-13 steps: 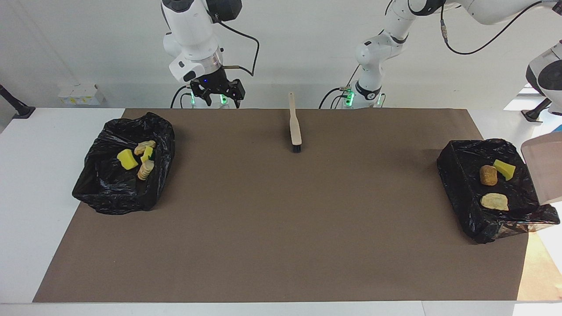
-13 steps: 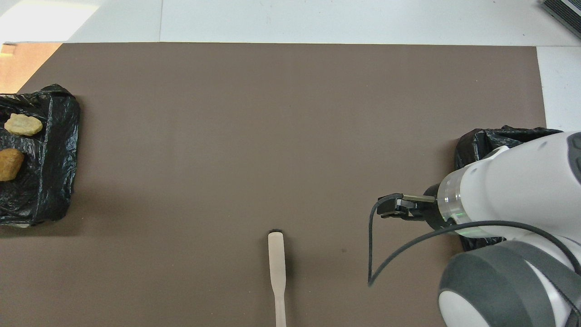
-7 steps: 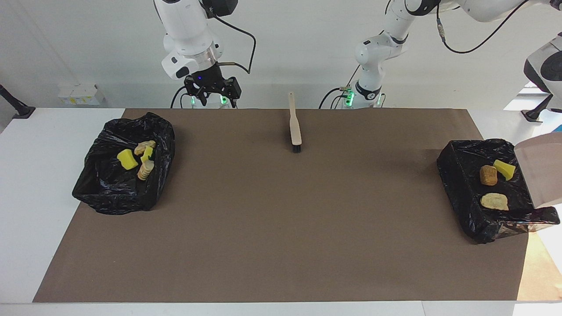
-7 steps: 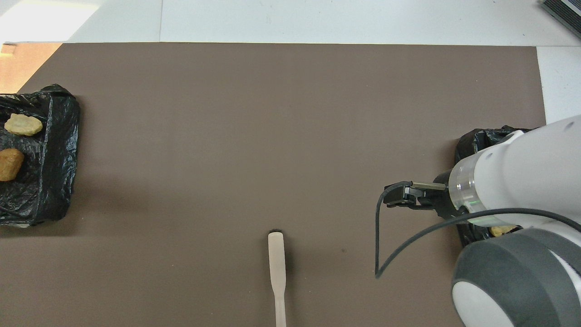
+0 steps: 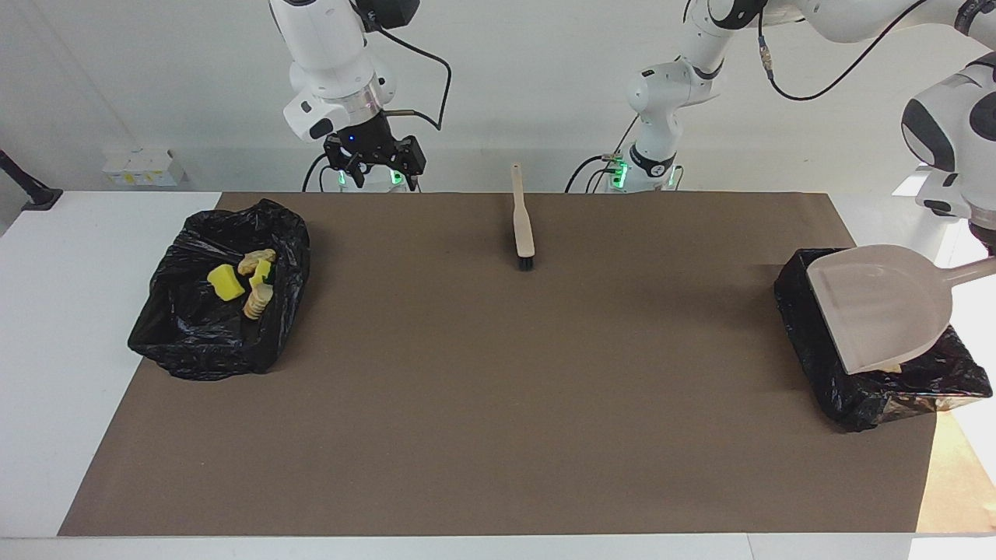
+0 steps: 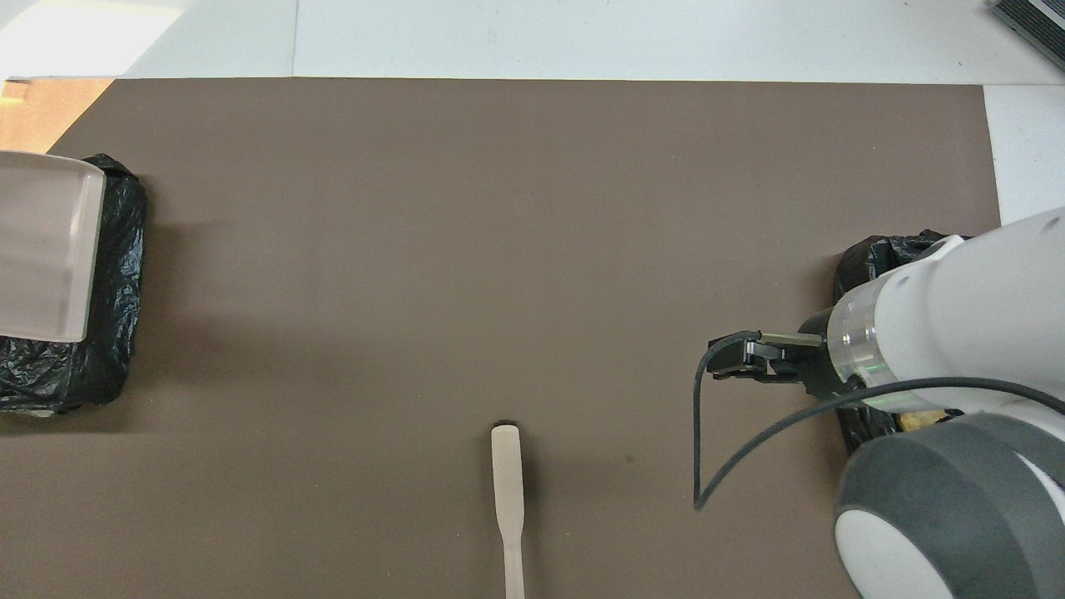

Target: Sweep and dump trash in bin

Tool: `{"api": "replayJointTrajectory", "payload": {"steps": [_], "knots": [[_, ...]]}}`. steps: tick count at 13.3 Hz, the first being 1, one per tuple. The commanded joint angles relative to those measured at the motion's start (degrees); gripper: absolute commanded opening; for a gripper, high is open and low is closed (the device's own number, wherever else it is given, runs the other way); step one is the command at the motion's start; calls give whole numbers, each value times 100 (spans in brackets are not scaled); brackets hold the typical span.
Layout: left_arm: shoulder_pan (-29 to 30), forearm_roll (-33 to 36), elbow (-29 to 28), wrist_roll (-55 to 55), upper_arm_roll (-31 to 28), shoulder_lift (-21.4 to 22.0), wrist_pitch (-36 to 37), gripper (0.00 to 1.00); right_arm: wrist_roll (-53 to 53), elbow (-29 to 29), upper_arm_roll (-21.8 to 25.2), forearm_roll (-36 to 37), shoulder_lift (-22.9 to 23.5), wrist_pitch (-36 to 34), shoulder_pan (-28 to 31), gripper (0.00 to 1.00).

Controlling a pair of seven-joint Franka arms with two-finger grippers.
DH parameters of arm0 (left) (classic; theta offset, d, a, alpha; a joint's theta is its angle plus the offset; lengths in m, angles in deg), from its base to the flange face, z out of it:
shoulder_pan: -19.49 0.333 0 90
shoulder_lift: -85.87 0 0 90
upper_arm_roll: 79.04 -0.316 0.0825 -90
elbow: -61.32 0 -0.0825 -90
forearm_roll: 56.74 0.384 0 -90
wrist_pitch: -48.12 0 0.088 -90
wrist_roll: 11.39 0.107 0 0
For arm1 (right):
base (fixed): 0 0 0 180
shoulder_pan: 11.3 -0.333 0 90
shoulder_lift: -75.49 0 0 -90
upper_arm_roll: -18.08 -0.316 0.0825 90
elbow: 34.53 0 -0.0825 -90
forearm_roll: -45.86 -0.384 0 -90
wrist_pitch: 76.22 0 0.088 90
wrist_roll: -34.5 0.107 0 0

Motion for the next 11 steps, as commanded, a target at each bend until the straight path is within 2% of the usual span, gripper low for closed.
{"api": "replayJointTrajectory", "payload": {"steps": [1,5,7,9,11], "knots": [[-32,-684,26,-703,-34,-65,161,0,-203,-142,-33,207,78,-123,89,100],[-410,-1236,-562,-2223,-34,-178,101,0,-325,-151,-41,251,104,-70,247,100],[-708,-1580,-1000,-3739,-16,-109,-48,0,-449,-299,-41,356,174,-122,308,100],[-1253,-1625,-1327,-5173,-16,-74,-137,0,-449,-1009,142,785,595,-428,12,100],[-1700,-2210,-1565,-6370,10,31,-67,0,-458,-1703,825,1041,1043,-947,-665,100]]}}
